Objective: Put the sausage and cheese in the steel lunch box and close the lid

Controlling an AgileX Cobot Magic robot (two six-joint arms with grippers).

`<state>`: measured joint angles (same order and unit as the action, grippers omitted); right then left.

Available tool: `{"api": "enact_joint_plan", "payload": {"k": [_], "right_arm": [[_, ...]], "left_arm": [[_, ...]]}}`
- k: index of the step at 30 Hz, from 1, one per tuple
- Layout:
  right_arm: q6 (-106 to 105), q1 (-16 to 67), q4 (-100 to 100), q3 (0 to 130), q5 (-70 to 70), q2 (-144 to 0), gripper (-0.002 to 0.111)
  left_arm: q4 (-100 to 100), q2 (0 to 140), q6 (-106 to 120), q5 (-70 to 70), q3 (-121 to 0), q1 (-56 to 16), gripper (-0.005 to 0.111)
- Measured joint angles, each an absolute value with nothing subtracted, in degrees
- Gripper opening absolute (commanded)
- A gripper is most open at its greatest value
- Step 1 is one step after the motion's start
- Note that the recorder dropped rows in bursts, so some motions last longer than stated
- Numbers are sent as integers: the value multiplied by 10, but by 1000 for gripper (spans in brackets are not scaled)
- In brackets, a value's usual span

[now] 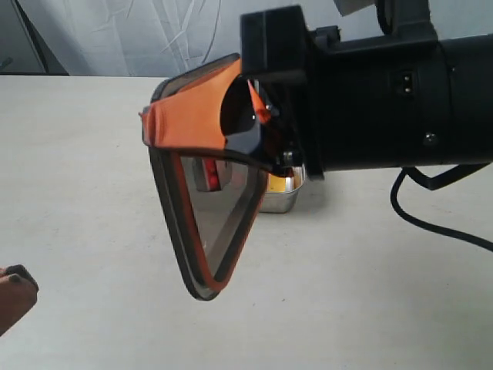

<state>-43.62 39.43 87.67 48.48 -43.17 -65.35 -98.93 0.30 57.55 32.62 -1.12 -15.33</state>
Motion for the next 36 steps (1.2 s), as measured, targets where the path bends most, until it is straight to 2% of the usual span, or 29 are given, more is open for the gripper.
{"api": "enact_joint_plan", "payload": {"k": [2,4,12,20,25,36], "right_arm": [[-450,394,890,485,-433,-654,-1],[-455,394,896,485,-433,-654,-1],[-469,394,902,485,-427,-654,-1],[-540,400,976,485,-394,-665,-1],[-585,452,990,497,-346,-711,-1],[-617,550,996,574,-218,-745,-1]], "left_arm": [[-989,3,592,325,-22,-153,48],[-989,3,611,321,-35,-153,54],[-947,20,659,306,-136,-152,50],[-864,168,666,358,-178,-122,50],[-922,238,772,393,-178,-121,50],[-930,251,863,402,-178,-121,51]]}}
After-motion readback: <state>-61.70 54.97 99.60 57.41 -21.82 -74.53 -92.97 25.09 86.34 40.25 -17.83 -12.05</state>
